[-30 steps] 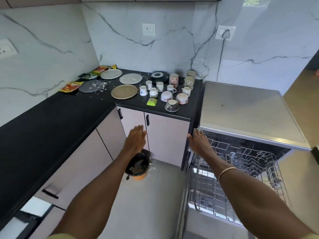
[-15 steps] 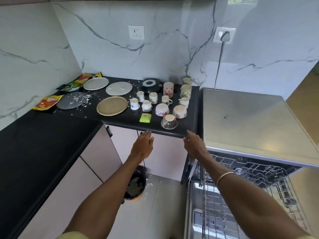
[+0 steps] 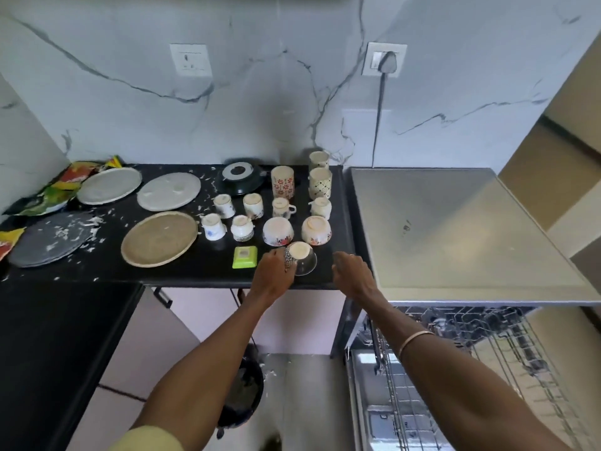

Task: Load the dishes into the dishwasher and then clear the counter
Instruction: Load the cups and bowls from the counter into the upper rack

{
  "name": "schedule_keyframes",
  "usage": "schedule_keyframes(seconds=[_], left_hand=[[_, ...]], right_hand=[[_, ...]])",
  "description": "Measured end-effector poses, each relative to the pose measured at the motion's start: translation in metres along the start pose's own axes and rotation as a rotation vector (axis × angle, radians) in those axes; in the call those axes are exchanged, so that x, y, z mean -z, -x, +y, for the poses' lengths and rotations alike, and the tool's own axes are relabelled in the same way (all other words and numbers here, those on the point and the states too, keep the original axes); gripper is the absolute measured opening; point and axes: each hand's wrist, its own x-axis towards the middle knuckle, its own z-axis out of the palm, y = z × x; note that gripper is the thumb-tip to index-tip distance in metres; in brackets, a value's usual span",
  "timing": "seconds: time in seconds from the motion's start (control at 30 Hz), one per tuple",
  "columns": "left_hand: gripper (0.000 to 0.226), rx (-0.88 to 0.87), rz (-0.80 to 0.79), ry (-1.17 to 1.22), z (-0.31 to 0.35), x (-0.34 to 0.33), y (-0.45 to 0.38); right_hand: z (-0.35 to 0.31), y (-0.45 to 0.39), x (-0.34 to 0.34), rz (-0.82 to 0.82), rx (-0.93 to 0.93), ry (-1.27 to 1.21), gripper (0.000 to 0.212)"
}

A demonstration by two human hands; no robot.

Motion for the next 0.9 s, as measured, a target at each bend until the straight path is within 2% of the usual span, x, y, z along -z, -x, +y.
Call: schedule_keyframes(seconds=[0.17,0.33,0.57,0.7,0.83,0.9], left_hand=[[0.077,-0.070,-0.198,-0.194,-0.004,-0.022,-0.043],[0.086,-0.049,-0.354,-0.281,-0.011,-0.038,-0.061],[0.096,-0.078,-0.398,-0.259,-0.022,-0.046,-0.075],[0.094,-0.104,-0.343,-0.245,-0.017,-0.047,-0.076],[0.085,-0.142,-0.245,-0.184,-0.008,-0.047,-0.061],[0.085,-0.174,-0.240,-0.169,-0.003,-0.048,-0.051]], right_hand=[[0.002,-0.004,0.001,0.049,-0.117,0.039,0.028],[0.008,-0.006,-0.007,0.074,-0.197,0.081,0.032],[0.015,0.006,-0.016,0.074,-0.284,0.072,0.045],[0.039,0.023,-0.012,0.059,-0.355,0.068,0.042],[0.077,0.037,0.006,0.026,-0.431,0.126,0.058],[0.095,0.045,0.017,0.011,-0.467,0.161,0.059]])
